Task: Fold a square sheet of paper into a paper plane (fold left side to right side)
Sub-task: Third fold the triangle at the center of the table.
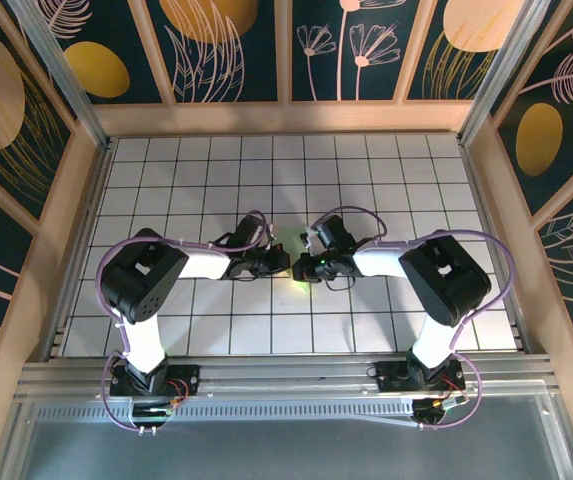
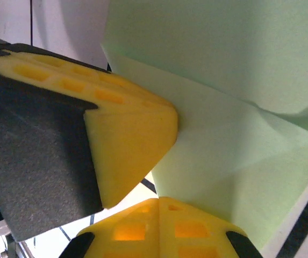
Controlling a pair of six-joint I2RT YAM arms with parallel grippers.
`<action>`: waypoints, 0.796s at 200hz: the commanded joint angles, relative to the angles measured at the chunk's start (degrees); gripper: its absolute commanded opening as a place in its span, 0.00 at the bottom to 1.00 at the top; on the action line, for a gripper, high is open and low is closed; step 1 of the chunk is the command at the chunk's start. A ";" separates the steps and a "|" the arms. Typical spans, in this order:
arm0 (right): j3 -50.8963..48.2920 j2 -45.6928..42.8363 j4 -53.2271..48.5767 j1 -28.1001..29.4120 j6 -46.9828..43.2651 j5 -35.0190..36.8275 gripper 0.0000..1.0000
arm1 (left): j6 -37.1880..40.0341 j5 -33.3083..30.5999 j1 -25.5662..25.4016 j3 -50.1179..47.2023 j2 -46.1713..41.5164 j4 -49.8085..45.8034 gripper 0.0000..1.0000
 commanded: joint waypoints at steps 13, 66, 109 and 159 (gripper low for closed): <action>-1.17 0.97 -1.04 0.69 -0.53 0.29 0.00 | -0.50 -3.73 -0.27 -0.74 2.96 -5.23 0.00; -7.43 -3.24 -4.29 1.53 -1.07 -1.05 0.00 | -0.81 -3.84 -0.28 -0.72 3.34 -5.49 0.00; -11.67 -6.63 -5.35 1.64 -0.59 -0.98 0.00 | -1.32 -3.84 -0.28 -0.92 3.61 -5.49 0.00; -13.91 -9.08 -5.98 0.64 -0.57 -1.00 0.00 | -2.94 -3.05 -0.27 -2.22 3.17 -3.68 0.00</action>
